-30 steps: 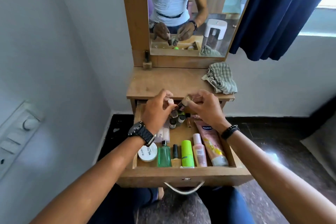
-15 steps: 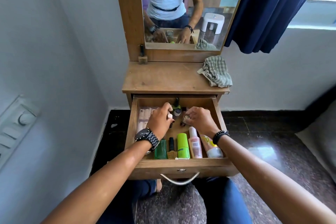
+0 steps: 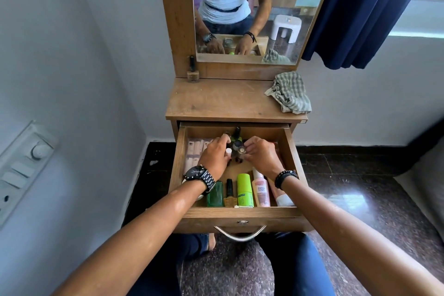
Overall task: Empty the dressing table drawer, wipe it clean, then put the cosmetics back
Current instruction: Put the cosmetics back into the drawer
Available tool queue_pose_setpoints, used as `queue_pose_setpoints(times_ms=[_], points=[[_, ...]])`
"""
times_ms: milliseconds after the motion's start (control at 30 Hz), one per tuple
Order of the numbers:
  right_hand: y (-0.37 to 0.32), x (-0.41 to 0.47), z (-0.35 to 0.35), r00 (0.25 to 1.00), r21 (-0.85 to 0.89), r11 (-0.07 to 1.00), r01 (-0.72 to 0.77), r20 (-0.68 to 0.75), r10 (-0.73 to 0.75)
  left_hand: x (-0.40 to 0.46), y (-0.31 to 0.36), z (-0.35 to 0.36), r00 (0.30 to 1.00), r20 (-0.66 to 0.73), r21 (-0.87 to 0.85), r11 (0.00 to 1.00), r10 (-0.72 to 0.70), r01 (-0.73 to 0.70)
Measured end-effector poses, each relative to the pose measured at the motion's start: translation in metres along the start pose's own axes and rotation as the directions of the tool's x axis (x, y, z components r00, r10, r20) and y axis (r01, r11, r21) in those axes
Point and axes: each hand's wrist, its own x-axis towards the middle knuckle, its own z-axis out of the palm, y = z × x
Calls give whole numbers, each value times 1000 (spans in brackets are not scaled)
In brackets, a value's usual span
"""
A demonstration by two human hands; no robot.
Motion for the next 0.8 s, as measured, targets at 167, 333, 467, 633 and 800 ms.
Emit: queue_pose_setpoints(times_ms=[167, 333, 467, 633, 800], points=[[-7, 10, -13, 996, 0, 1000, 15, -93, -14, 2, -1, -10, 1000, 6, -24, 1000, 4, -4], [-42, 39, -25, 983, 72, 993, 98, -165, -85, 22, -1, -48, 995, -99, -145, 989, 8, -22], [-88, 80, -21, 974, 9, 984, 180, -141, -177, 61, -11, -87, 950, -306, -254, 967, -67, -13], [-138, 141, -9, 943, -111, 938, 328, -17, -332, 124, -36, -117, 895, -371, -330, 936, -249, 124], [-158, 187, 6, 909, -269, 869, 416, 109, -402, 163, -56, -126, 918, -223, -313, 916, -327, 250]])
